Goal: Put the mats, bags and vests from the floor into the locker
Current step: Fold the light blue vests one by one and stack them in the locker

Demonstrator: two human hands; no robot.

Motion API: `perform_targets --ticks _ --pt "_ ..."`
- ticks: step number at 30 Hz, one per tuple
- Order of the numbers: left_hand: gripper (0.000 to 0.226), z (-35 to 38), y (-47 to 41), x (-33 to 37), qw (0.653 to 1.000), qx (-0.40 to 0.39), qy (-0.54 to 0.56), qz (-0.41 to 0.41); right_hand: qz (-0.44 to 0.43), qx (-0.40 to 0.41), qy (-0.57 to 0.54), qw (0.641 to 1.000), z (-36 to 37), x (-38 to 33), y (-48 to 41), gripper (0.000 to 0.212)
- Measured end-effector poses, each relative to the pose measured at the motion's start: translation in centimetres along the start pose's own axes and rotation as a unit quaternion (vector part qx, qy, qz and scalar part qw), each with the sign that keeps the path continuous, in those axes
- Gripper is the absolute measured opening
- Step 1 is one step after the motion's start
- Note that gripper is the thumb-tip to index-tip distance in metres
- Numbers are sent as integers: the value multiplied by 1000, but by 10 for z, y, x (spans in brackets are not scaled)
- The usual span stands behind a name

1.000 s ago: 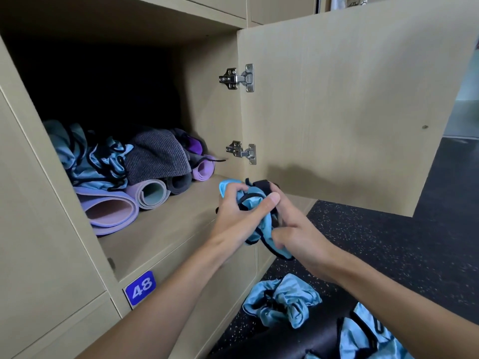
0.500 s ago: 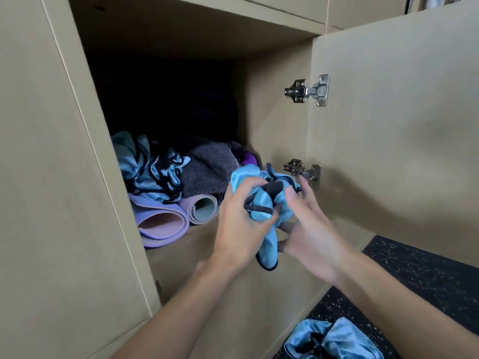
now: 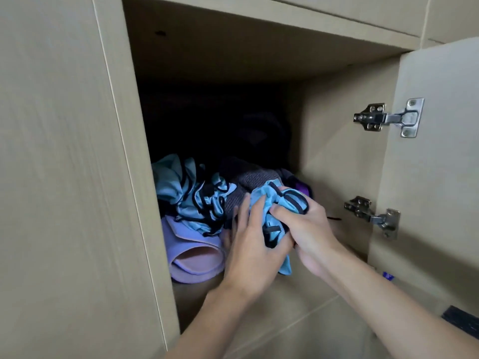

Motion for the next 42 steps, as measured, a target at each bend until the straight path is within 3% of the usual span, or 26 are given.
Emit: perform_targets --ticks 4,9,11,13,15,16,21,27,32,42 --pt "104 -18 -12 -17 989 56 -84 -107 -42 -8 3 999 16 -13 -47 27" --pt "100 -25 -22 -40 956 91 -158 -231 -166 -34 67 983 59 -35 -113 23" --pt "99 -26 -24 -48 952 107 -148 -246 -220 -47 143 964 84 -28 -140 39" --pt "99 -29 -25 -56 950 134 -120 -254 -174 -129 332 918 108 1 -166 68" --pt "102 -30 -25 -62 950 143 -93 -260 -73 -173 537 823 108 31 -182 73" --pt "106 -30 -26 -63 951 146 -82 -260 -64 -173 563 806 103 35 -183 74" --pt "93 -33 -28 -63 949 177 -50 -256 -121 -171 497 842 97 26 -174 82" --pt "88 -34 -24 -58 955 166 -65 -237 -129 -167 499 841 83 12 -162 94" --pt "84 -37 -19 -52 962 153 -73 -213 -123 -148 469 862 74 1 -148 104" --pt "73 -40 -10 -31 968 157 -110 -165 -118 -129 450 876 41 -13 -117 103"
Point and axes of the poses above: each hand's wrist, its own y-axis away from the middle knuckle, its own z-axis out of the palm, x = y × z, the point moved 6 cm from there along -y, towards the middle knuckle, and after that the axes turned 7 degrees about -x, right-handed, at the moved point
